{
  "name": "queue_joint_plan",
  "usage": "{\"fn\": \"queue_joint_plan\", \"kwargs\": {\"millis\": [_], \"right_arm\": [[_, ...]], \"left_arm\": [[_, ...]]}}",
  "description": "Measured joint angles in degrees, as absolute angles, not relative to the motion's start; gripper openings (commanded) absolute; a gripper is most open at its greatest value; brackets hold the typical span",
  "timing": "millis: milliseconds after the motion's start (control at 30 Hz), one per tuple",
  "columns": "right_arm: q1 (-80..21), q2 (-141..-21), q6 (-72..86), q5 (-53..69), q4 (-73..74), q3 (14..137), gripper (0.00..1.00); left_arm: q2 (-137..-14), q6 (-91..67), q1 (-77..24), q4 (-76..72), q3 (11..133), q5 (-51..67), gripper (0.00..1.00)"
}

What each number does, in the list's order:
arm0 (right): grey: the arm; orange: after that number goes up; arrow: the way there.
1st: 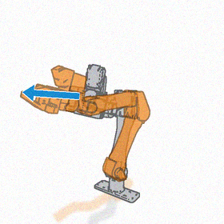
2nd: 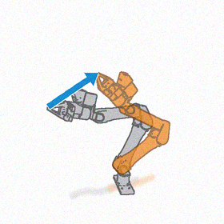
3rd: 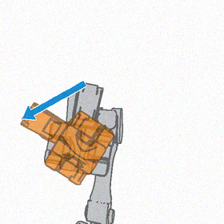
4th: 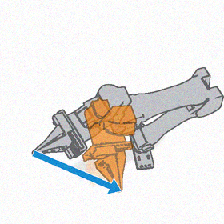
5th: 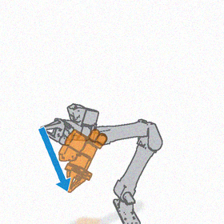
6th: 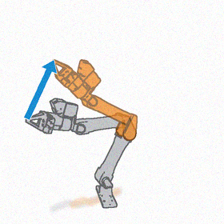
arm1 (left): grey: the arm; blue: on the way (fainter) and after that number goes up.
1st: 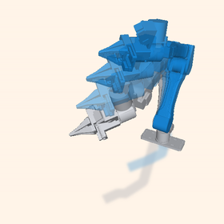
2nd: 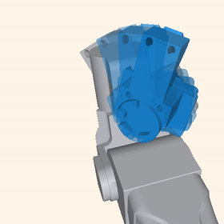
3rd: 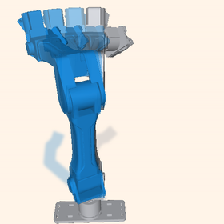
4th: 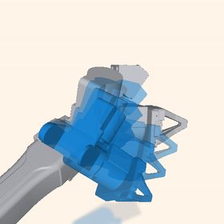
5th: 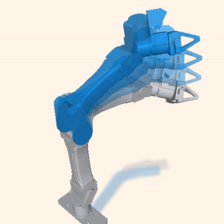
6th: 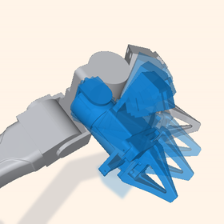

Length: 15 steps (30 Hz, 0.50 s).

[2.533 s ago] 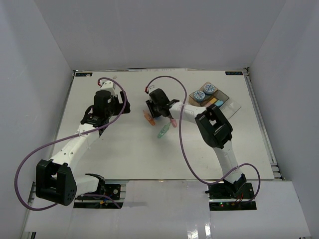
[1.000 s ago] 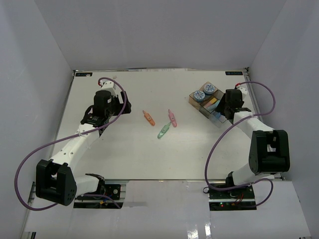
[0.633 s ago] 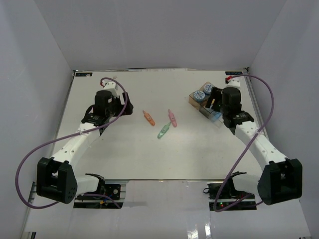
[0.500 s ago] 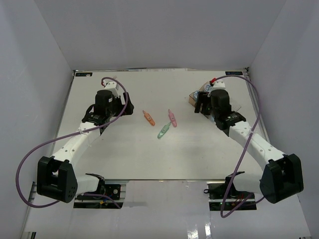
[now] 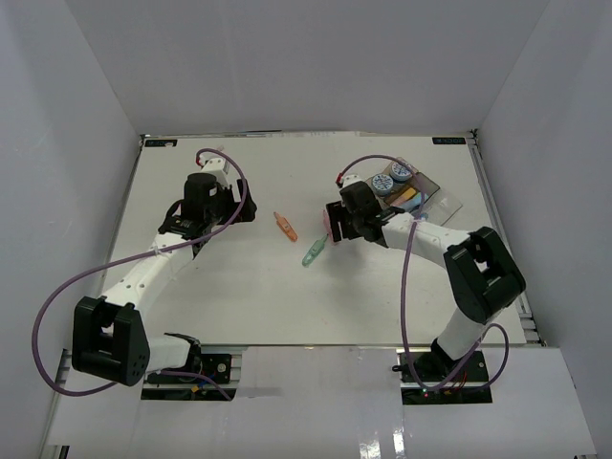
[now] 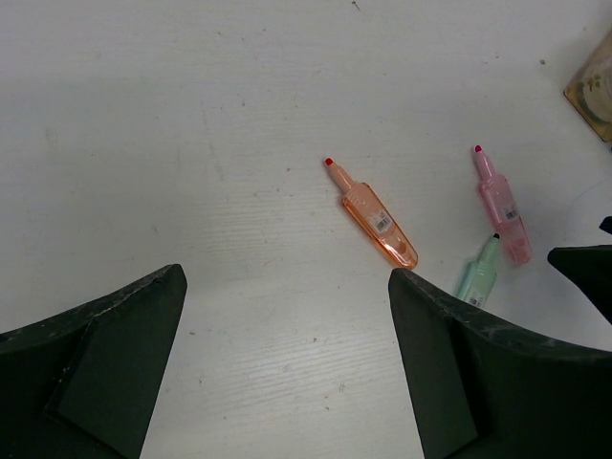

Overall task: Sort the stationery into containers
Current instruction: Pick up the pen from the center of the board.

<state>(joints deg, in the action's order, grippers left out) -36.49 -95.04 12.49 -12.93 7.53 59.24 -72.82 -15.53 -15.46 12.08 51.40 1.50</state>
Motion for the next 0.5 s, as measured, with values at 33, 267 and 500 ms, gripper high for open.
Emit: {"fn": "queue_joint_plan", "kwargs": {"millis": [33,267,500], "right_arm": [[-36.84,-96.20,12.45,-12.93,7.57,59.79,0.73],[-38.44,-101.06,12.43,-13.26,7.29,62.78,0.69],[-38.37,-104.88,12.38,-13.80,6.37,63.81,0.63]], "left_arm": [[-72.88,-15.53,-15.46,12.08,51.40,1.50,0.98],[-72.88,-15.53,-15.44,12.05,51.40,1.50,0.98],[-72.88,-15.53,-15.42,12.03,51.48,1.52,0.98]]}}
